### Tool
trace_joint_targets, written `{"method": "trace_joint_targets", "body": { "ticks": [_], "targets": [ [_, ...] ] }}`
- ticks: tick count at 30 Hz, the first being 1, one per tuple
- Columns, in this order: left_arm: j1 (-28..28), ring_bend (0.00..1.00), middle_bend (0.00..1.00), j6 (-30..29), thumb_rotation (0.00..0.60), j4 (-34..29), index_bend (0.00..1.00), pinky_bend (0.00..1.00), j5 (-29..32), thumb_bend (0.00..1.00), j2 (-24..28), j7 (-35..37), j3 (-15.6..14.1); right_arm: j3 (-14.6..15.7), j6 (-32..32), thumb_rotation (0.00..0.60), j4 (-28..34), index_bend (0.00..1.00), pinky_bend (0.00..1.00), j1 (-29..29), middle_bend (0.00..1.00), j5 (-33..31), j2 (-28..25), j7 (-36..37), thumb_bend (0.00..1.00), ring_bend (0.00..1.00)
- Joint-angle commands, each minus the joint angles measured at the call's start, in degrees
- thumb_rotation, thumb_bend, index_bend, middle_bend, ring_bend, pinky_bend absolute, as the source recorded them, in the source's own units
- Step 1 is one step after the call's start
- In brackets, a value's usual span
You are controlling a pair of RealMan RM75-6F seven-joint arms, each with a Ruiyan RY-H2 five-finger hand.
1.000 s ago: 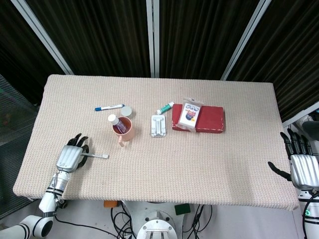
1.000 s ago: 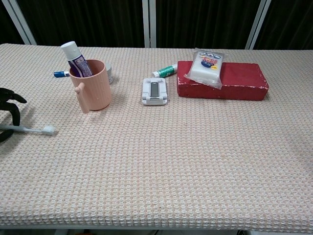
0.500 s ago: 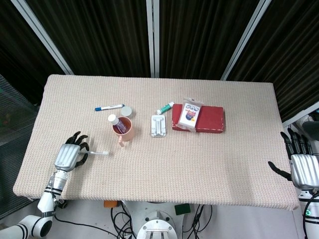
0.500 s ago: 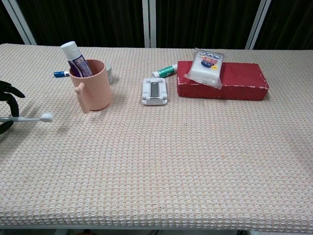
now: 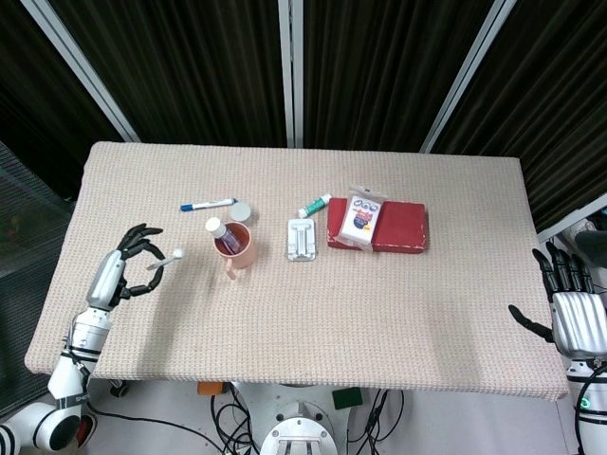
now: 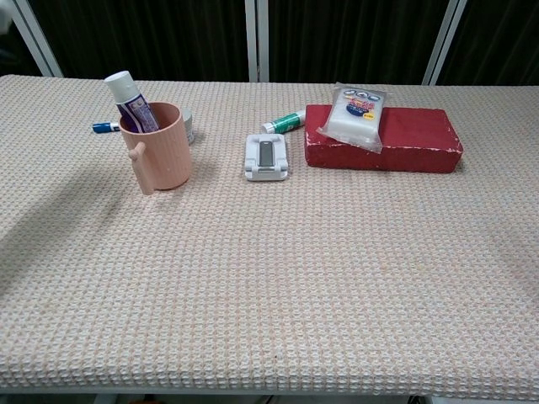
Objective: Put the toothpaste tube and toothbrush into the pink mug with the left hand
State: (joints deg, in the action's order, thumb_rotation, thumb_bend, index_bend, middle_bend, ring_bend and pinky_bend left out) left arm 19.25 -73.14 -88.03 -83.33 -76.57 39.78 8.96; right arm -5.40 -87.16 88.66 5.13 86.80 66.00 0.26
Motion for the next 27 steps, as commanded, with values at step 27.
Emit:
{"method": "trace_joint_targets", "body": {
  "ticks": [27],
  "targets": [
    [18.5, 0.07, 0.19, 18.6, 0.600, 8.8, 0.69, 0.19, 9.3, 0.41, -10.5, 28.9, 10.3, -0.5, -0.6, 0.529, -2.4, 0.00, 0.00, -0.3, 0.00, -0.6, 0.6, 2.5, 0.45, 0.00]
  ]
}}
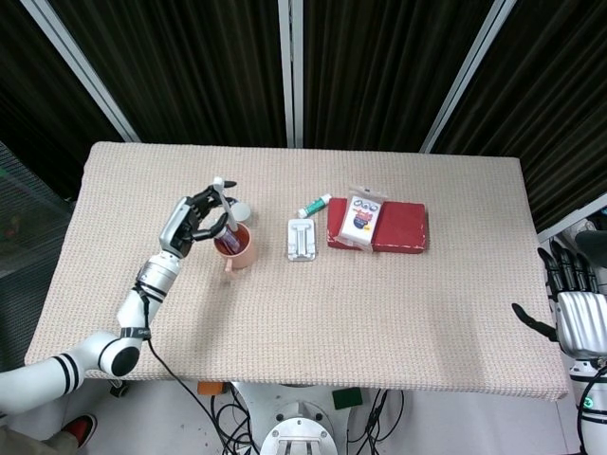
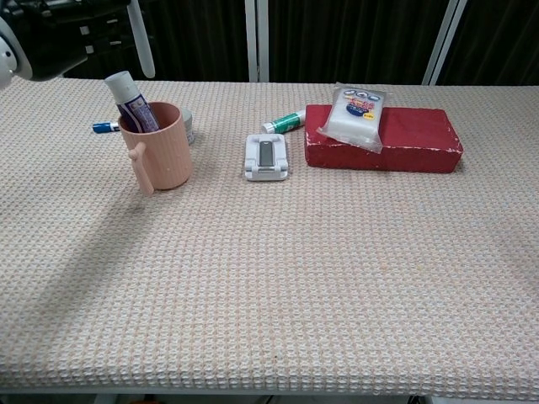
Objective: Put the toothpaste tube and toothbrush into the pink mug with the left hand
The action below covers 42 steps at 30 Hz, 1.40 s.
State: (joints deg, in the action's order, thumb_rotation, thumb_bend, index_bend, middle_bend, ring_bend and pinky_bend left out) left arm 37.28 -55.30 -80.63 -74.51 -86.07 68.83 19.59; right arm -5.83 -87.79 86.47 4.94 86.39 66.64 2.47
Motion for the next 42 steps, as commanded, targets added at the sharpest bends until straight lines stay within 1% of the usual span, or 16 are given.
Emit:
{"method": "trace_joint_targets", "body": {
  "ticks": [1, 6, 15, 23, 25, 30, 34, 39, 42],
  "targets": [
    [0.5, 0.07, 0.19, 1.0, 0.600, 1.7, 0.69, 0.19, 0.5, 0.41, -1.1, 0.0, -0.4, -0.1, 0.0, 0.530, -0.2, 0.00, 0.00, -0.1, 0.00, -0.3, -0.1, 0.3, 0.45, 0.00],
    [0.6, 0.07, 0.19, 2.6, 0.600, 3.5, 0.69, 0.19, 0.5, 0.41, -1.8, 0.6, -1.2, 0.0, 0.5, 0.531, -0.3, 0.00, 0.00, 0.0, 0.00, -0.4, 0.1, 0.1, 0.46, 0.00],
    [0.6, 0.07, 0.19, 2.9, 0.600, 6.4, 0.68, 0.19, -0.8, 0.41, -3.9, 1.4, -2.5, 0.1, 0.9, 0.531, 0.2, 0.00, 0.00, 0.3, 0.00, -0.4, 0.0, -0.7, 0.46, 0.00],
    [0.7, 0.07, 0.19, 2.7, 0.600, 8.1, 0.67, 0.19, -1.4, 0.41, -4.7, 2.4, -2.4, 0.1, 0.8, 0.529, 0.7, 0.00, 0.00, 0.1, 0.00, -0.4, -0.3, -0.7, 0.46, 0.00],
    [0.6, 0.07, 0.19, 2.1, 0.600, 8.0, 0.64, 0.19, -1.9, 0.41, -4.7, 2.5, -2.4, 0.1, 0.9, 0.530, 0.7, 0.00, 0.00, 0.1, 0.00, -0.6, -0.3, -0.6, 0.46, 0.00],
    [0.4, 0.07, 0.19, 1.1, 0.600, 8.2, 0.47, 0.19, -2.6, 0.40, -4.9, 2.8, -2.6, 0.2, 1.2, 0.531, 0.6, 0.00, 0.00, 0.2, 0.00, -0.6, -0.1, -0.8, 0.46, 0.00],
    [0.4, 0.07, 0.19, 0.8, 0.600, 8.6, 0.38, 0.19, -3.1, 0.40, -5.1, 3.1, -2.9, 0.2, 1.4, 0.530, 0.6, 0.00, 0.00, 0.3, 0.00, -0.7, -0.1, -1.0, 0.46, 0.00],
    [0.4, 0.07, 0.18, 0.3, 0.600, 8.7, 0.32, 0.19, -3.8, 0.40, -5.1, 3.6, -3.2, 0.2, 1.3, 0.531, 0.6, 0.00, 0.00, 0.2, 0.00, -0.8, -0.1, -1.1, 0.46, 0.00],
    [0.4, 0.07, 0.18, -0.1, 0.600, 8.6, 0.32, 0.19, -4.1, 0.40, -4.9, 4.0, -3.2, 0.2, 1.3, 0.531, 0.7, 0.00, 0.00, 0.2, 0.00, -0.8, -0.1, -1.1, 0.46, 0.00]
  ]
}}
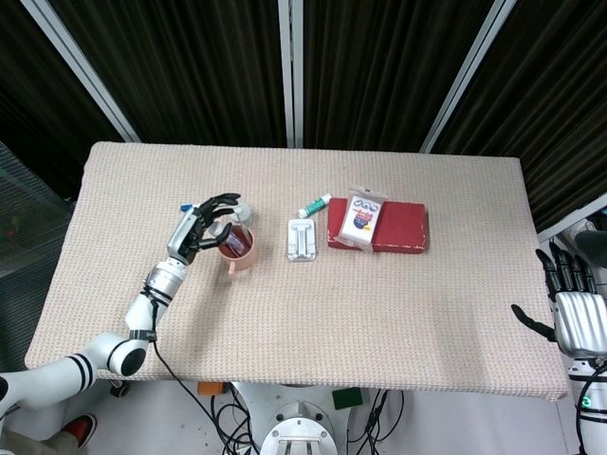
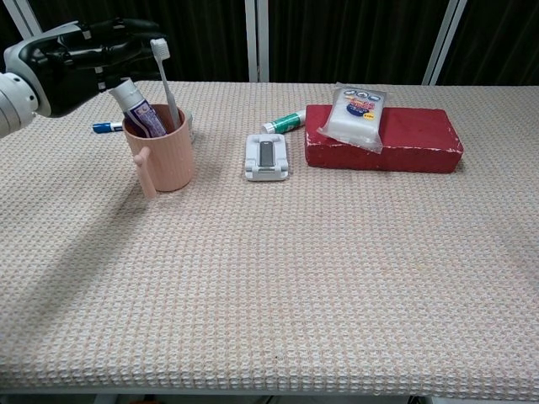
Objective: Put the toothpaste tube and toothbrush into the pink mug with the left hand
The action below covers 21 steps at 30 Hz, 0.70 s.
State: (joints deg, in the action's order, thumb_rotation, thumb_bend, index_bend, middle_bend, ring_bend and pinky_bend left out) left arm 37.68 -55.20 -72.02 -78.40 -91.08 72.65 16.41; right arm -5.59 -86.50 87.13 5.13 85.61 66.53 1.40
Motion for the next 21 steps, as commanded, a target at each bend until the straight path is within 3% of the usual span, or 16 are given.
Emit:
{"method": "trace_joint_targets", "body": {
  "ticks": [1, 9, 15, 19, 21],
  "targets": [
    [-0.1, 0.07, 0.18, -0.5, 0.600, -0.2, 0.32, 0.19, -0.3, 0.40, 0.2, 0.2, -0.1, 0.0, 0.0, 0.530, 0.0, 0.00, 0.00, 0.0, 0.00, 0.0, 0.0, 0.0, 0.46, 0.00],
    [-1.1, 0.07, 0.18, -4.0, 0.600, -3.3, 0.32, 0.19, -1.1, 0.40, 2.8, 0.3, 1.0, -0.1, -0.2, 0.530, -0.1, 0.00, 0.00, 0.0, 0.00, 0.1, 0.1, 0.2, 0.46, 0.00],
    [-3.9, 0.07, 0.18, -10.0, 0.600, -10.4, 0.30, 0.20, -1.8, 0.39, 9.1, -1.9, 3.1, -0.2, -0.9, 0.530, 0.1, 0.00, 0.00, -0.2, 0.00, 0.4, -0.1, 0.6, 0.46, 0.00],
    [-8.4, 0.07, 0.16, -15.9, 0.600, -16.0, 0.30, 0.21, -3.6, 0.38, 15.5, -12.2, 1.7, -0.2, -1.5, 0.529, -0.1, 0.00, 0.00, -0.5, 0.00, 0.5, -0.2, 0.8, 0.46, 0.00],
    [-11.1, 0.07, 0.16, -19.0, 0.595, -17.1, 0.29, 0.21, -5.0, 0.38, 18.7, -23.8, -0.5, -0.1, -1.5, 0.530, -0.3, 0.00, 0.00, -0.6, 0.00, 0.6, -0.2, 0.8, 0.45, 0.00]
  ]
}}
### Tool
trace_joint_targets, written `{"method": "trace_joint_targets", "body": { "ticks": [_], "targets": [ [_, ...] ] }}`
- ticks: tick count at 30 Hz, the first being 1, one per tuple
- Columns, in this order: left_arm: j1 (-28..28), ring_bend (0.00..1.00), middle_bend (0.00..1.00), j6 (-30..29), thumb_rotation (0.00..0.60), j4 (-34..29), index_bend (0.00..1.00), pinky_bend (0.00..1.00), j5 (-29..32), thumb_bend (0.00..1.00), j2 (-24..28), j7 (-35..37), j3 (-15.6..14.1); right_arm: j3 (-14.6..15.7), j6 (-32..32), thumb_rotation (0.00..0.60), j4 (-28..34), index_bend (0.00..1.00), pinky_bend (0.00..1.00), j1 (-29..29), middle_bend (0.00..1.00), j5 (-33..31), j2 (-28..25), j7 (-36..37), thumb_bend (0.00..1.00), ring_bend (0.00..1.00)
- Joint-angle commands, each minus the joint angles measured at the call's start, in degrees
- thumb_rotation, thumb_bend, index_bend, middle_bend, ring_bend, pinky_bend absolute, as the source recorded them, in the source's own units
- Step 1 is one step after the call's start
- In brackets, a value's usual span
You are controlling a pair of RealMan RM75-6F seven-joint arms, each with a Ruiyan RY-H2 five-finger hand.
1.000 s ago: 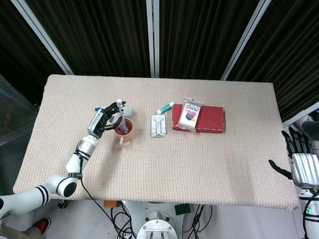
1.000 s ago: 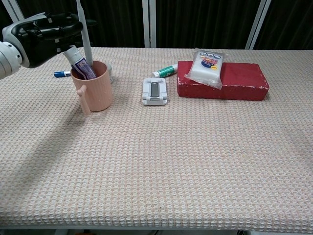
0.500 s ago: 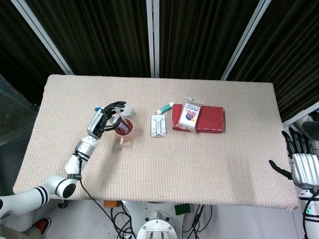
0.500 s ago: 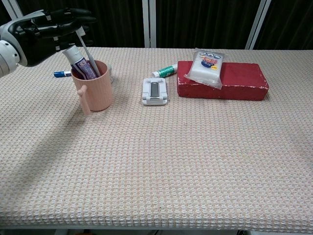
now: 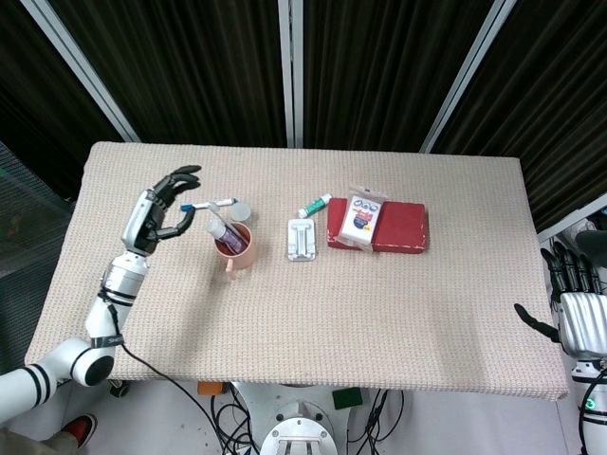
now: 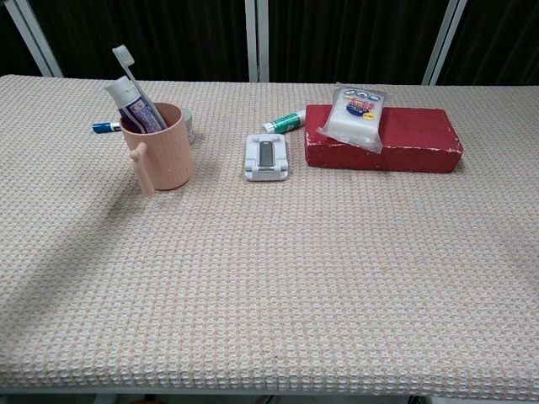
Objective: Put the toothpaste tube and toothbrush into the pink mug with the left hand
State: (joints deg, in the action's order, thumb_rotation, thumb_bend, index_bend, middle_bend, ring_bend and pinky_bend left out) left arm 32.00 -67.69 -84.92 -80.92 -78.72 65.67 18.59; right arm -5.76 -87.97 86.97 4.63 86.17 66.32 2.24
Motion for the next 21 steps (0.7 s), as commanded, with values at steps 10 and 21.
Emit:
{"method": "trace_joint_targets", "body": {
  "ticks": [10, 21],
  "targets": [
    [-20.5, 0.07, 0.15, -25.5, 0.458, 1.8, 0.28, 0.20, -8.1, 0.35, 8.9, -60.3, -13.2, 1.2, 0.1, 0.529, -2.6, 0.00, 0.00, -1.7, 0.00, -1.3, 0.3, -1.1, 0.44, 0.00],
    [-26.9, 0.07, 0.11, -24.7, 0.351, -0.9, 0.22, 0.20, -10.2, 0.31, 13.2, -69.3, -20.9, 2.6, 0.2, 0.529, -4.6, 0.00, 0.00, -3.0, 0.00, -1.2, 0.5, -3.7, 0.43, 0.00]
  ]
}}
